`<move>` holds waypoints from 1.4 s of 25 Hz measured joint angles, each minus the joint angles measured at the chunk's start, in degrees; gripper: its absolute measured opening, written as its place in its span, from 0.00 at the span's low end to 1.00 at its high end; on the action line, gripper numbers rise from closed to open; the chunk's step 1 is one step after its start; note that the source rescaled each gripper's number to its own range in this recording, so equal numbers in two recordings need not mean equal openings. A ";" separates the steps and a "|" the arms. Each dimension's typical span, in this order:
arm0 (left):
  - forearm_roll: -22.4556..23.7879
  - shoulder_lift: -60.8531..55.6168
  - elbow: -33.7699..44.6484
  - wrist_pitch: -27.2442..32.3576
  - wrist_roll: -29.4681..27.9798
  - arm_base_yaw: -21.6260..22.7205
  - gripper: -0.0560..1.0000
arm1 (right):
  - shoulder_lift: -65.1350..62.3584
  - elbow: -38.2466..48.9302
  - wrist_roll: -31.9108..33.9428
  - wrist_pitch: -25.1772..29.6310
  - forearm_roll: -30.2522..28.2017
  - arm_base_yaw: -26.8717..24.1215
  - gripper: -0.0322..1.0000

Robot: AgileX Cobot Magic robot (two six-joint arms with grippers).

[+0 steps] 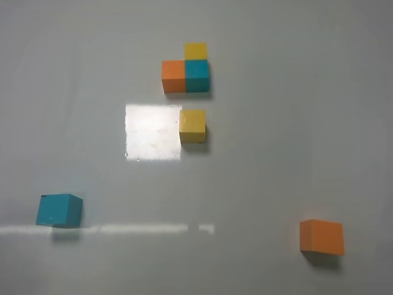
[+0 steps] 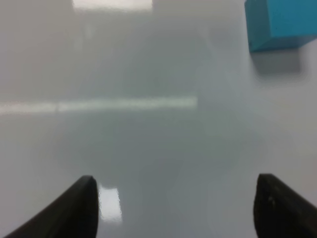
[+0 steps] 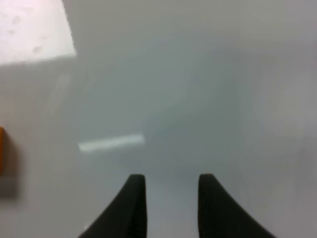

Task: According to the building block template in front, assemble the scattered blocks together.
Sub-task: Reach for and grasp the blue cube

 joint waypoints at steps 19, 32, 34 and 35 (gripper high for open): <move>-3.62 22.25 -30.42 8.91 28.86 0.00 0.56 | 0.00 0.00 0.00 0.00 0.00 0.00 0.03; 6.43 50.89 -44.62 9.32 40.83 -22.21 0.56 | 0.00 0.00 0.00 0.00 0.00 0.00 0.03; 12.33 52.58 -44.44 9.32 37.90 -29.61 0.56 | 0.00 0.00 0.00 0.00 0.00 0.00 0.03; 14.71 53.08 -44.10 9.32 36.77 -33.47 0.56 | 0.00 0.00 0.00 0.00 0.00 0.00 0.03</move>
